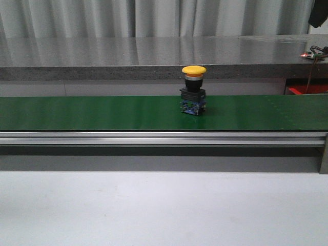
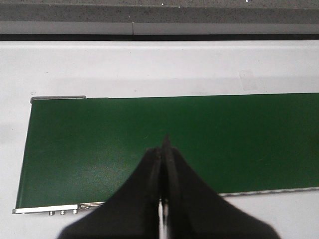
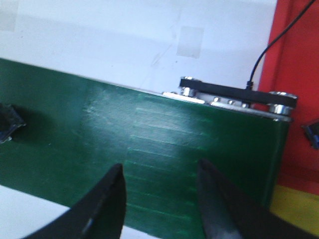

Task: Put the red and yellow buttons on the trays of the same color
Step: 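Lower the right gripper onto the yellow button on the belt and grasp it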

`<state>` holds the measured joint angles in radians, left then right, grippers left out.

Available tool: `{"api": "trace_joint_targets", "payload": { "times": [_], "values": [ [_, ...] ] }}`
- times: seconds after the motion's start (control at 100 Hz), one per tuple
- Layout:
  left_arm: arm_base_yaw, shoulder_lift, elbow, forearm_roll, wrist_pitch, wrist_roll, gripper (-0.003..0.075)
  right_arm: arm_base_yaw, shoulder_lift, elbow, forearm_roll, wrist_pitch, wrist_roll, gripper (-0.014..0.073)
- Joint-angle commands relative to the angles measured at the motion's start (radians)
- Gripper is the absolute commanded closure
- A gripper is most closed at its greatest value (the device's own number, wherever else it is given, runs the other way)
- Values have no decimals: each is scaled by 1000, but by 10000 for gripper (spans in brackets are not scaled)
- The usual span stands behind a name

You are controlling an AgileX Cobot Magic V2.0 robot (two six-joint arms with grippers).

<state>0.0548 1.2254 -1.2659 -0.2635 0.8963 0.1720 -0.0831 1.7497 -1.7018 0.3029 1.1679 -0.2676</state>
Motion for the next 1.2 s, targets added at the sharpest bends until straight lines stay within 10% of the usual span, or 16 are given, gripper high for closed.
{"api": "trace_joint_targets", "payload": {
  "times": [0.0,0.39,1.19],
  "values": [
    [-8,-29,-25,-24,-50,1,739,26,-92,36,34,-58,-21,248],
    [-8,-29,-25,-22,-50,1,739,200,-98,61,122,-65,-75,-17],
    [-8,-29,-25,-22,-50,1,739,326,64,60,-67,-198,-71,-17]
  ]
}}
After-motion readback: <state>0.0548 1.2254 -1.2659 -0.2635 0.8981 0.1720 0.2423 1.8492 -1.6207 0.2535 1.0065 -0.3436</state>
